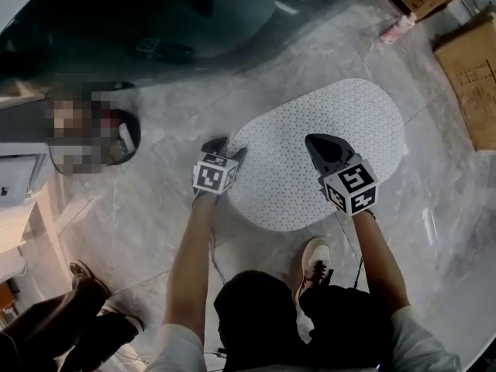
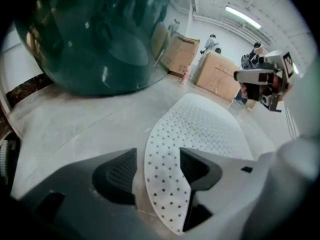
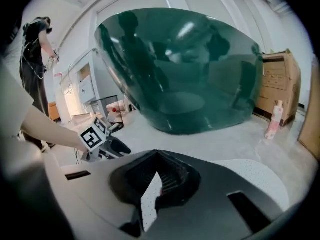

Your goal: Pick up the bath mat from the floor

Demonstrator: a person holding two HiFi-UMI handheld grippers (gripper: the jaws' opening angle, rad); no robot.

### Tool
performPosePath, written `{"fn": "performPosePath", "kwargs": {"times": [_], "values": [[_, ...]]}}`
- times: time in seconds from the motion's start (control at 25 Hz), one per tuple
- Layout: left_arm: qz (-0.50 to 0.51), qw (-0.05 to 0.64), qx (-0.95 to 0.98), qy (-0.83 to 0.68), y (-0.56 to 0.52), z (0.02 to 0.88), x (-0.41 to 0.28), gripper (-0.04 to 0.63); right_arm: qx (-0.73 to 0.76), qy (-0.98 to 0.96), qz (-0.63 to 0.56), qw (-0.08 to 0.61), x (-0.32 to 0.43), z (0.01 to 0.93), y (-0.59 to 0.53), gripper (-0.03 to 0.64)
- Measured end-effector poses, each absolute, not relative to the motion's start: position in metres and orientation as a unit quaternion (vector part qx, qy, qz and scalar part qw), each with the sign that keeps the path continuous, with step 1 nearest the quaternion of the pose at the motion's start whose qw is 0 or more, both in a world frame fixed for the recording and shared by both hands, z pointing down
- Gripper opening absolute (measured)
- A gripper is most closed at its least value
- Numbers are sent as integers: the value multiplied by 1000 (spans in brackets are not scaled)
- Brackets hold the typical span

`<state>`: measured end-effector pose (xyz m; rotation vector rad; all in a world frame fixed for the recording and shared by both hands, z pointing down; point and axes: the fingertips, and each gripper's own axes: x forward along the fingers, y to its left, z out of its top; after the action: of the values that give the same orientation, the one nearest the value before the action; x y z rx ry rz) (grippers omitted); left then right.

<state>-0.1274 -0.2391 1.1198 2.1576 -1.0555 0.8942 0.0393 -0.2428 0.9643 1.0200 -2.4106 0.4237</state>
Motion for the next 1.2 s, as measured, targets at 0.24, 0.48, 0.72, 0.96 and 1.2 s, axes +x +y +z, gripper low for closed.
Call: {"fn": "performPosePath", "kwargs": {"times": [0.24,0.48,0.72,0.96,1.2], "values": [[370,252,803,-394,-238,1143,-126,272,368,-879,163,255,47,987,-233,6],[382,222,806,-393,-238,1144,-121,247,378,-877,175,242,49,996,-235,7],[367,261,798,-401,-240,1142,-124,131,381,-876,179,236,47,999,-233,6],[281,352,812,-371,-233,1131,-117,86,379,-877,177,238,42,995,-230,6],[271,418,819,-285,-208,1132,-90,132,382,-875,175,241,44,998,-227,6]]}}
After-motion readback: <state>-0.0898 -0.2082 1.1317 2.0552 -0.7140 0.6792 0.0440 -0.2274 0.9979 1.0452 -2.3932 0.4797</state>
